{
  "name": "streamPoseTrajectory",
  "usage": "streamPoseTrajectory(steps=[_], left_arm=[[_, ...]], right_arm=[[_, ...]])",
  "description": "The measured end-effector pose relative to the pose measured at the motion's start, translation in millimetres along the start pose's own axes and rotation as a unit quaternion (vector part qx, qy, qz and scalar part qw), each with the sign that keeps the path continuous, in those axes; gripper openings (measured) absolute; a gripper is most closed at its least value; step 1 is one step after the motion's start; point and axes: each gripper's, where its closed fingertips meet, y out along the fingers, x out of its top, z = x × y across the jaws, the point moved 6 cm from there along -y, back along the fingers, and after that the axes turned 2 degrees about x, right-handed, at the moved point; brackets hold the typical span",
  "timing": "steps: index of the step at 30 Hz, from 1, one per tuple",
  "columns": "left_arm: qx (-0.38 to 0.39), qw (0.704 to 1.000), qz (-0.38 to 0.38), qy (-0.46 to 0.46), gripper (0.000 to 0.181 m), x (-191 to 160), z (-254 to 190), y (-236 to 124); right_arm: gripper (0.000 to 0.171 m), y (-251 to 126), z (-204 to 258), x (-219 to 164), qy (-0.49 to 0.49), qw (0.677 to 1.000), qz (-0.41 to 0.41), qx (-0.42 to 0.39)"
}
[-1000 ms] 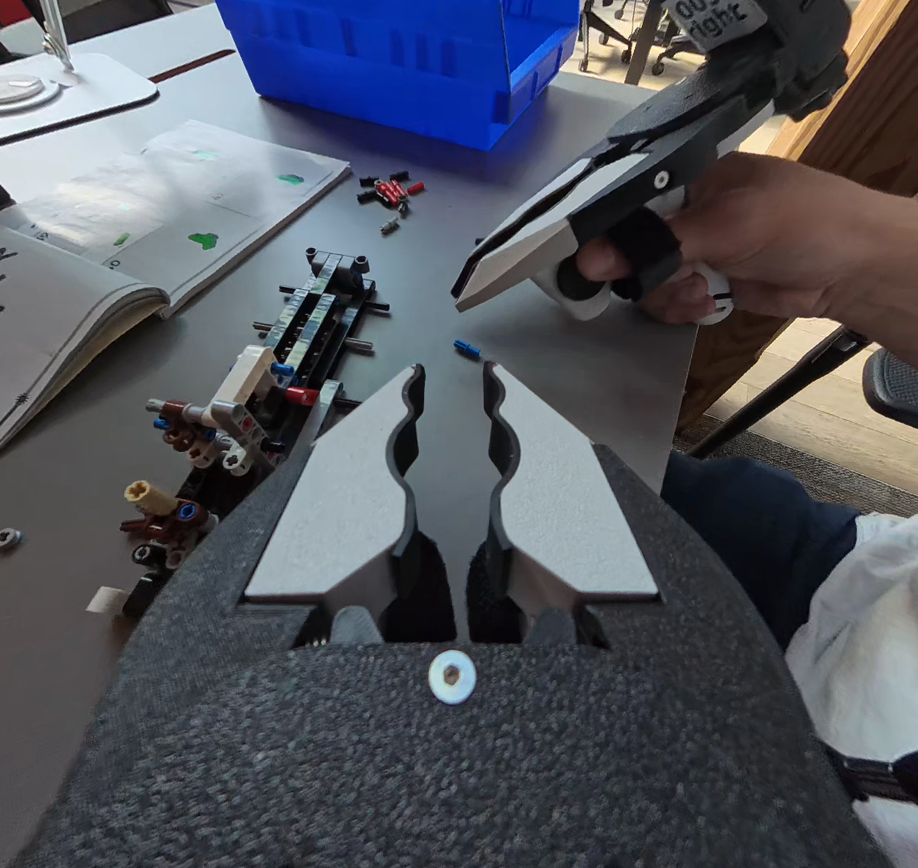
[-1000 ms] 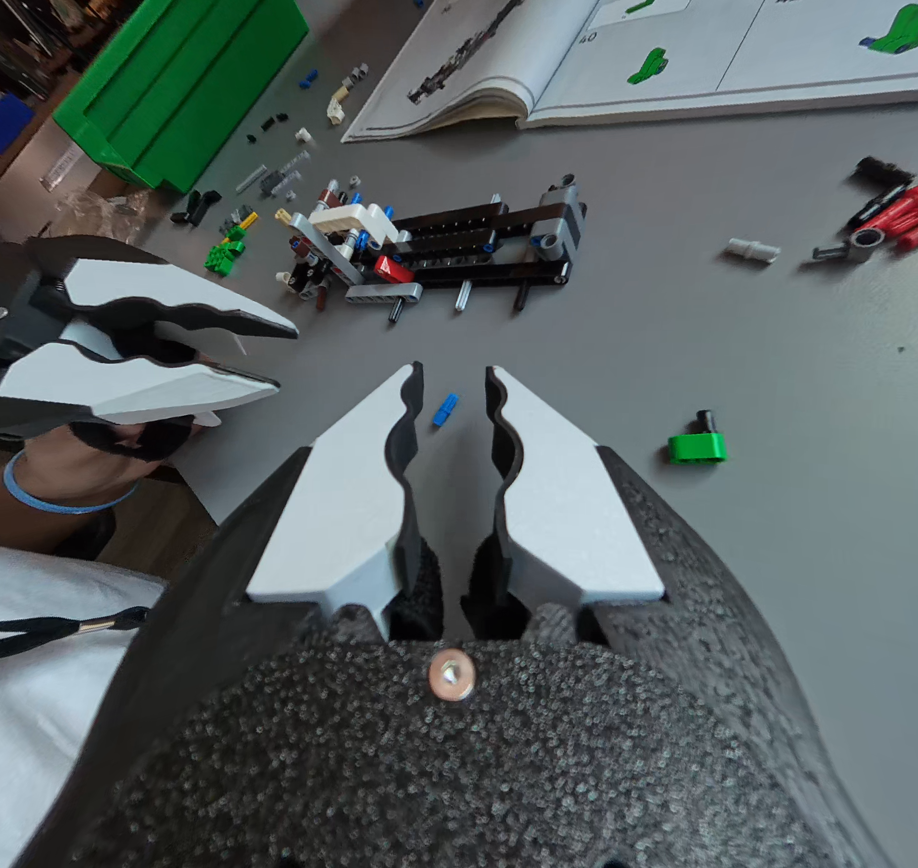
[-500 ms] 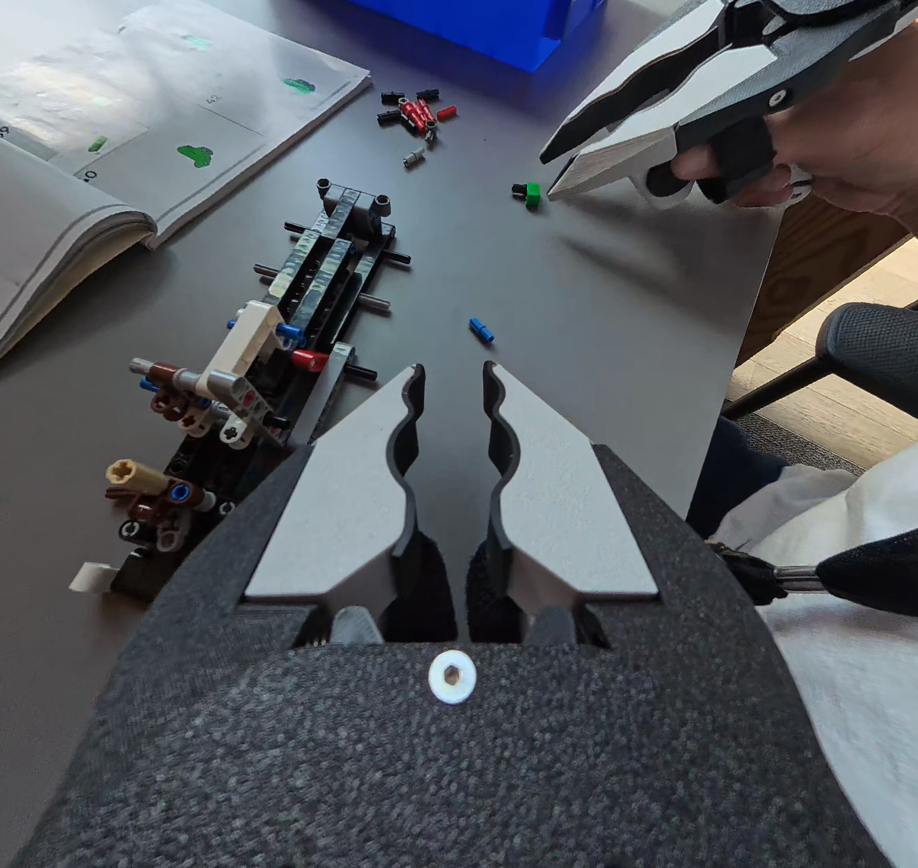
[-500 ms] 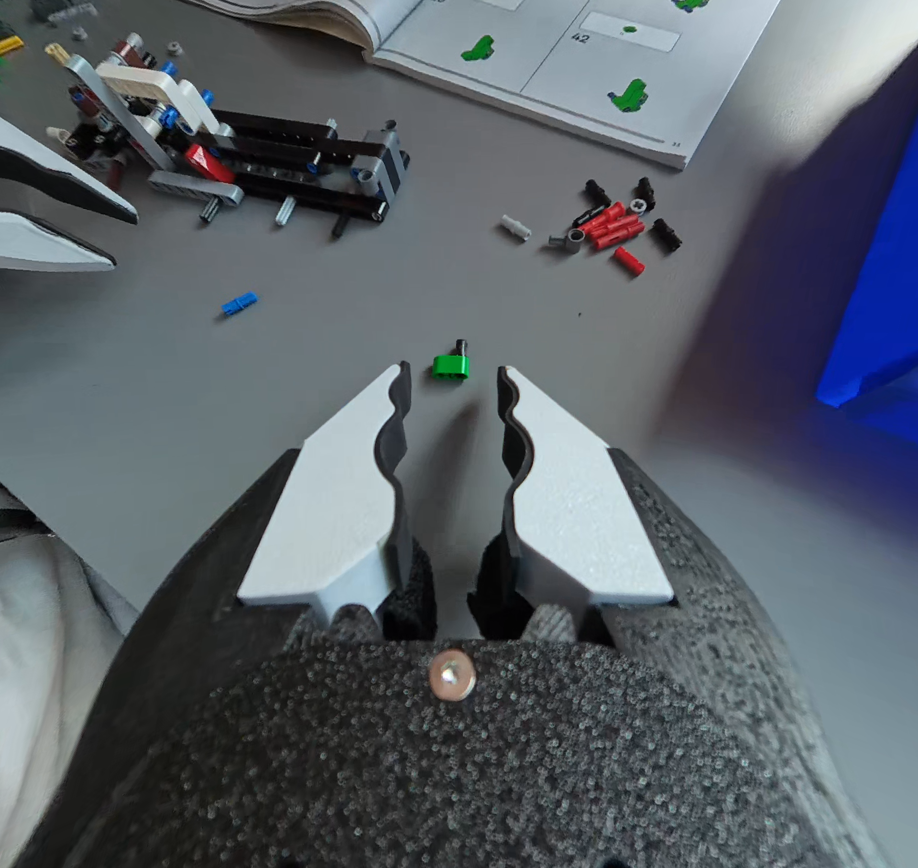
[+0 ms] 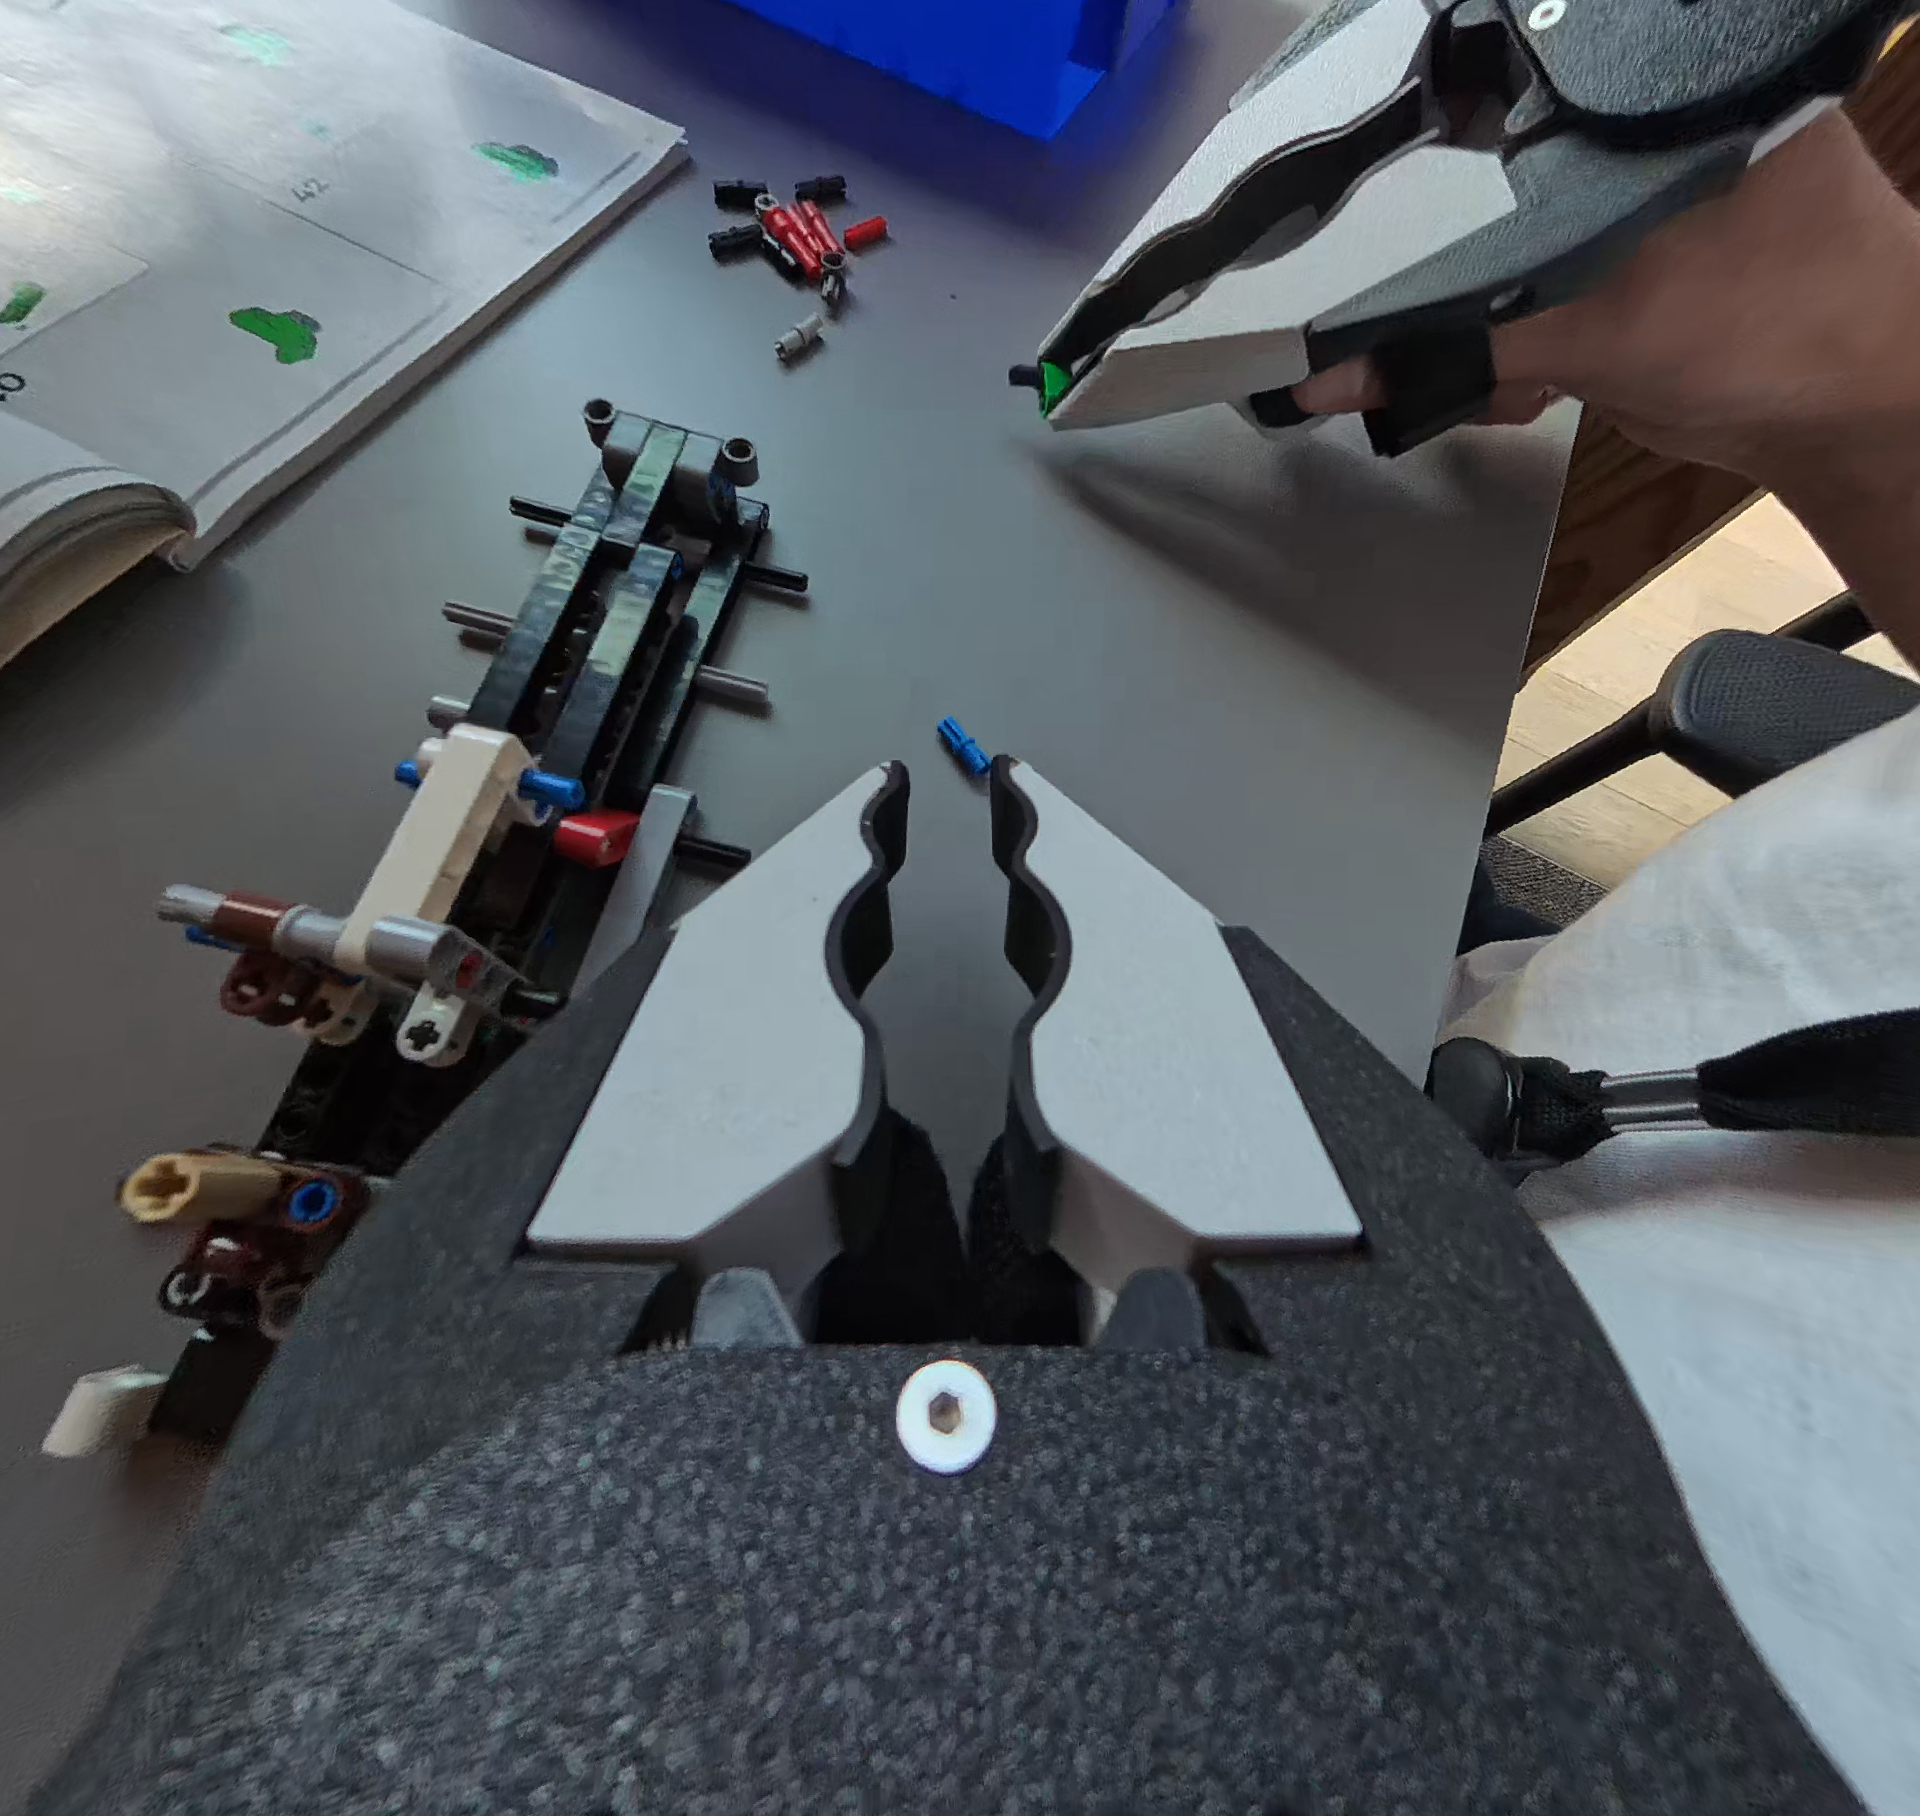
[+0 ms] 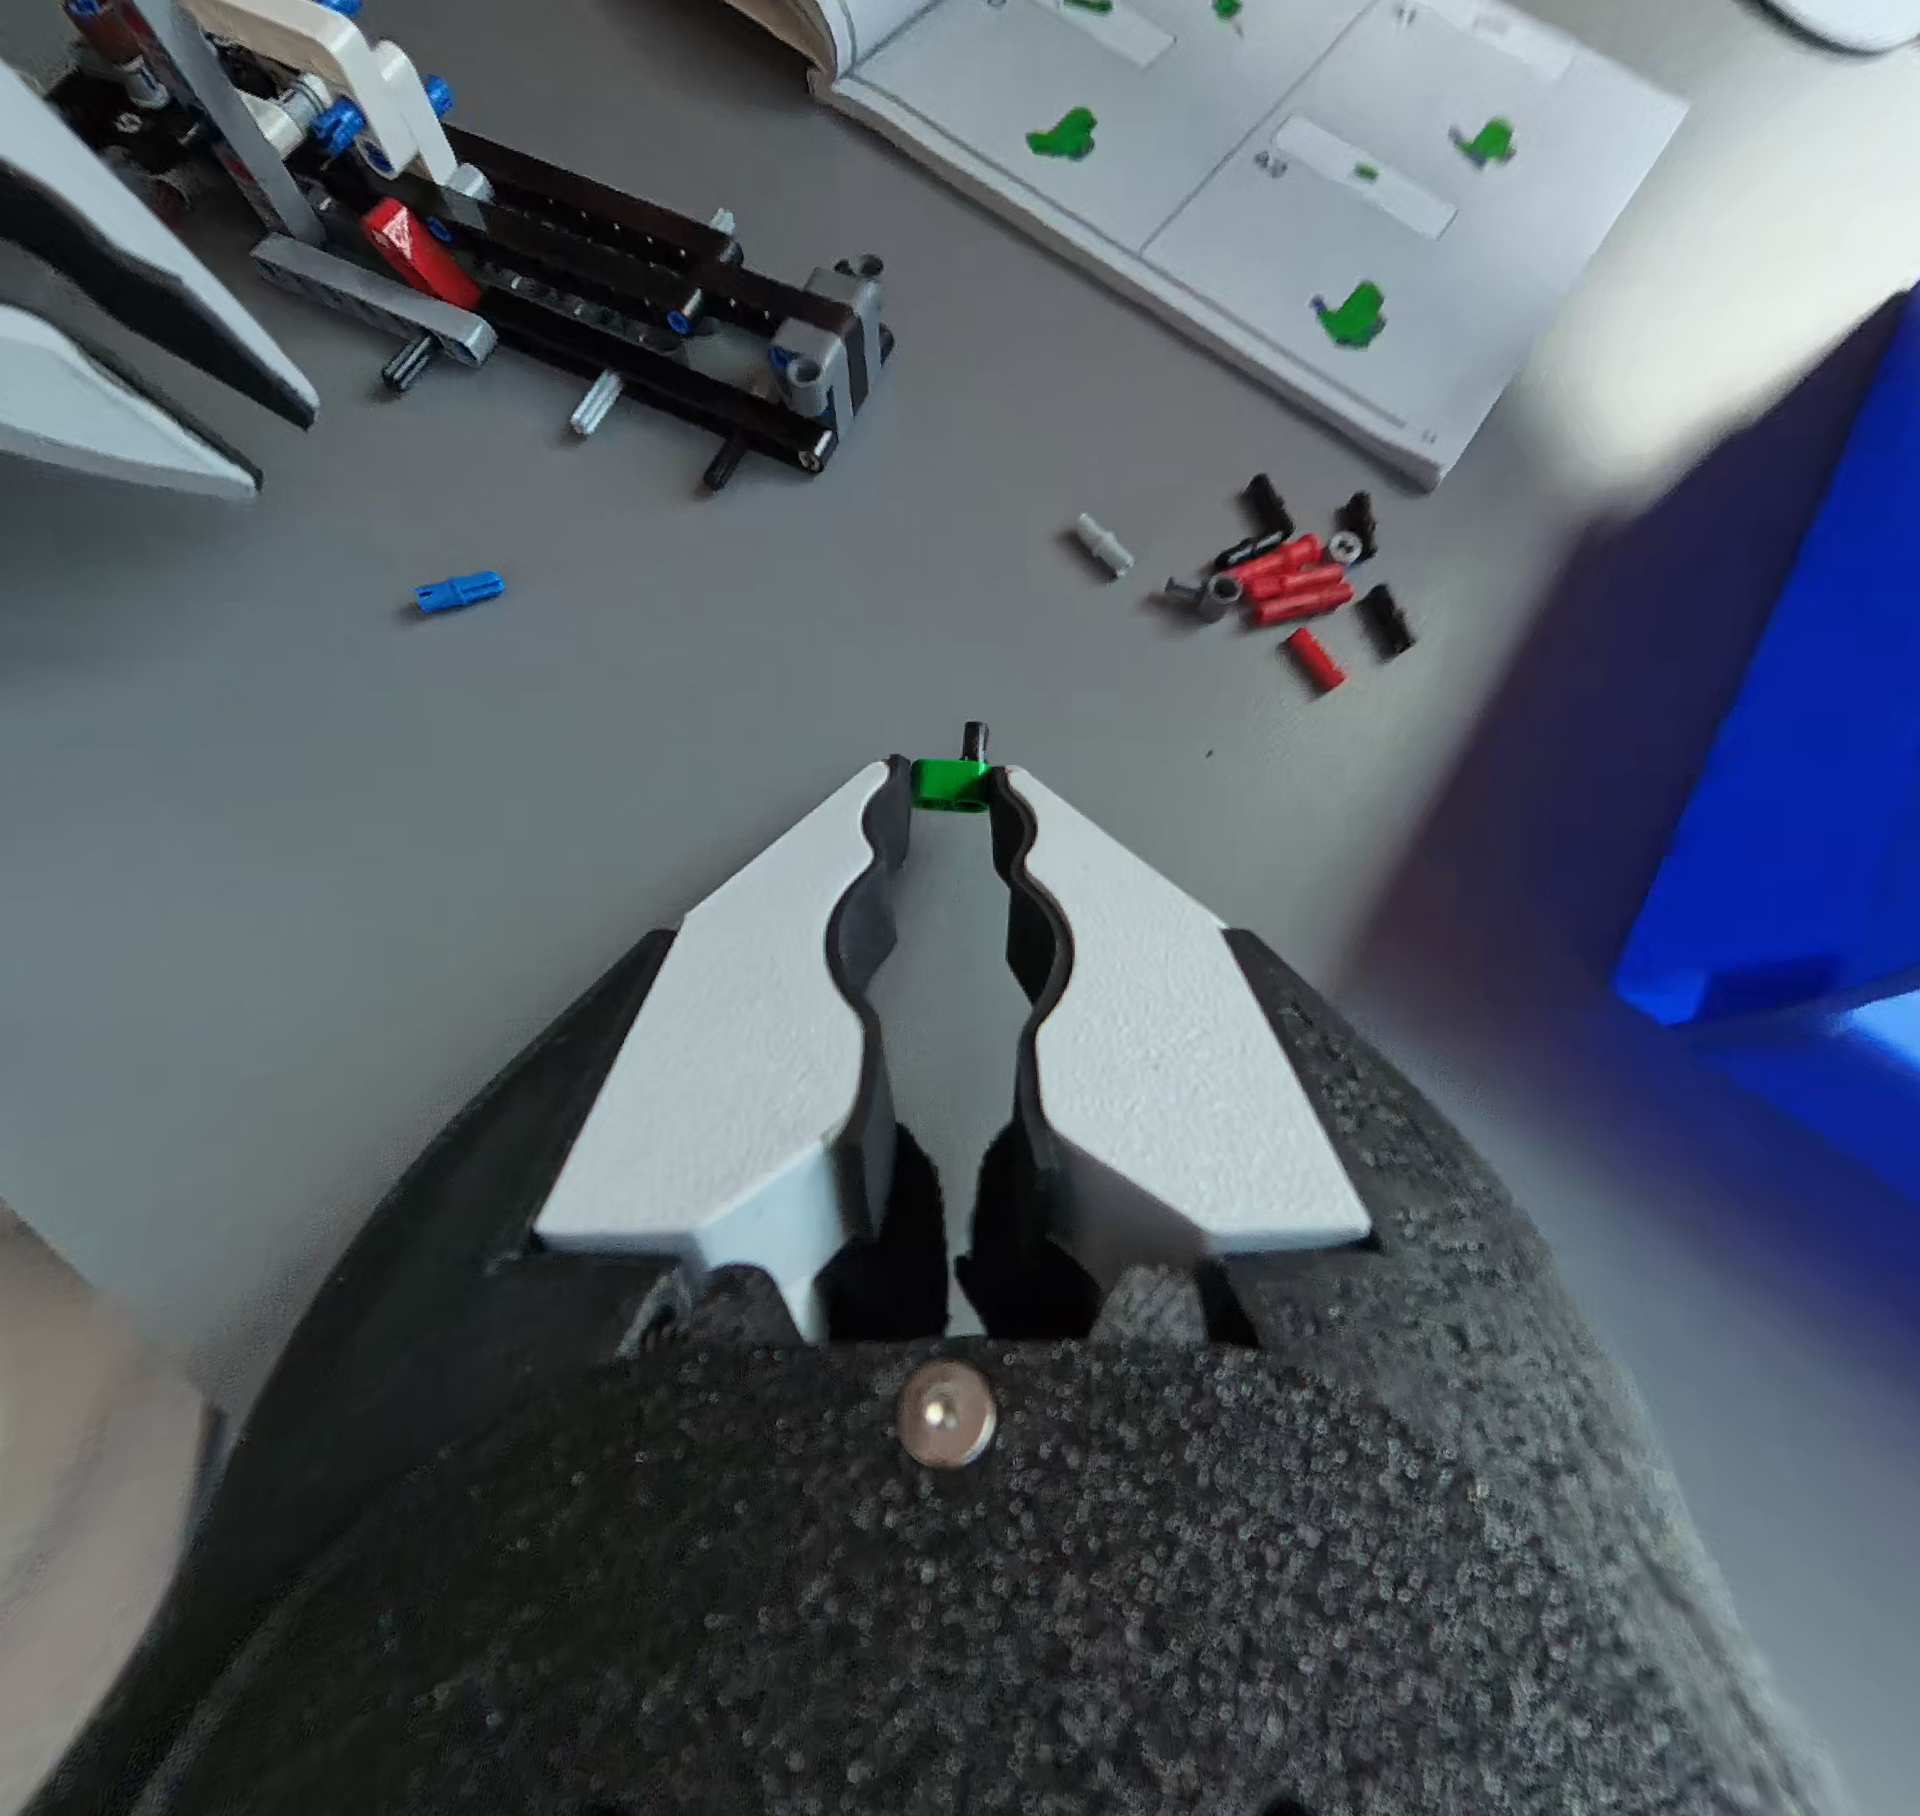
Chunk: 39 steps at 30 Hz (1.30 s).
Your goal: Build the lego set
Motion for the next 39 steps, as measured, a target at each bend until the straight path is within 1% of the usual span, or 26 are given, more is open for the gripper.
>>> streamPoseTrajectory(steps=[1, 3, 5, 7, 9, 11, 12, 15, 17, 19, 23, 26, 29, 31, 33, 34, 37, 39], left_arm=[[-0.006, 1.0, -0.006, -0.007, 0.014, 5.7, 1.3, 0.7], [-0.017, 0.999, -0.024, -0.03, 0.014, 21.1, 4.9, 2.3], [-0.033, 0.998, -0.023, -0.057, 0.014, 35.1, 9.2, 6.1], [-0.044, 0.996, -0.005, -0.072, 0.014, 44.1, 13.6, 10.5], [-0.037, 0.997, 0.003, -0.073, 0.014, 49.9, 19.5, 12.1], [-0.037, 0.997, 0.0, -0.073, 0.014, 54.5, 23.7, 13.2], [-0.043, 0.996, 0.001, -0.076, 0.014, 56.2, 24.9, 14.5], [-0.089, 0.989, -0.022, -0.113, 0.016, 64.6, 25.7, 15.7], [-0.144, 0.976, -0.045, -0.156, 0.015, 70.4, 23.1, 14.7], [-0.195, 0.961, -0.049, -0.188, 0.014, 71.8, 21.4, 13.3], [-0.171, 0.968, -0.035, -0.182, 0.015, 63.9, 27.9, 14.5], [-0.195, 0.959, -0.046, -0.202, 0.018, 66.6, 24.4, 13.1], [-0.21, 0.956, -0.044, -0.201, 0.019, 65.7, 19.2, 13.8], [-0.221, 0.952, -0.058, -0.203, 0.005, 66.3, 16.3, 11.3], [-0.228, 0.951, -0.056, -0.2, 0.005, 65.2, 14.3, 9.5], [-0.233, 0.95, -0.055, -0.2, 0.005, 64.9, 13.5, 8.4], [-0.255, 0.946, -0.061, -0.192, 0.005, 64.4, 10.7, 4.8], [-0.278, 0.939, -0.081, -0.186, 0.005, 66.0, 8.6, 1.5]], right_arm=[[0.014, -2.1, -1.3, 4.2, -0.034, 0.999, -0.012, -0.014], [0.014, -4.4, -0.2, 13.9, -0.099, 0.994, -0.041, -0.013], [0.014, -5.8, 3.9, 27.1, -0.148, 0.985, -0.094, 0.002], [0.014, -6.3, 9.3, 40.7, -0.151, 0.975, -0.155, 0.043], [0.014, -6.7, 11.8, 50.9, -0.115, 0.962, -0.224, 0.102], [0.014, -7.6, 9.0, 58.1, -0.096, 0.945, -0.289, 0.123], [0.014, -8.4, 9.7, 60.5, -0.11, 0.938, -0.305, 0.119], [0.014, -5.3, 16.9, 63.3, -0.168, 0.939, -0.284, 0.092], [0.014, -1.9, 21.6, 64.1, -0.196, 0.94, -0.269, 0.073], [0.013, 0.1, 23.9, 64.2, -0.214, 0.941, -0.258, 0.053], [0.014, 0.3, 27.5, 64.6, -0.204, 0.946, -0.247, 0.056], [0.013, -3.7, 37.5, 66.6, -0.223, 0.938, -0.256, 0.073], [0.013, -6.4, 46.2, 67.7, -0.255, 0.93, -0.256, 0.071], [0.013, -7.6, 50.7, 67.5, -0.26, 0.928, -0.254, 0.079], [0.016, -9.7, 52.8, 66.9, -0.247, 0.932, -0.25, 0.091], [0.018, -11.1, 53.2, 67.1, -0.224, 0.936, -0.251, 0.107], [0.026, -18.0, 51.9, 68.9, -0.121, 0.937, -0.27, 0.188], [0.03, -24.6, 48.3, 71.3, -0.039, 0.921, -0.293, 0.252]])
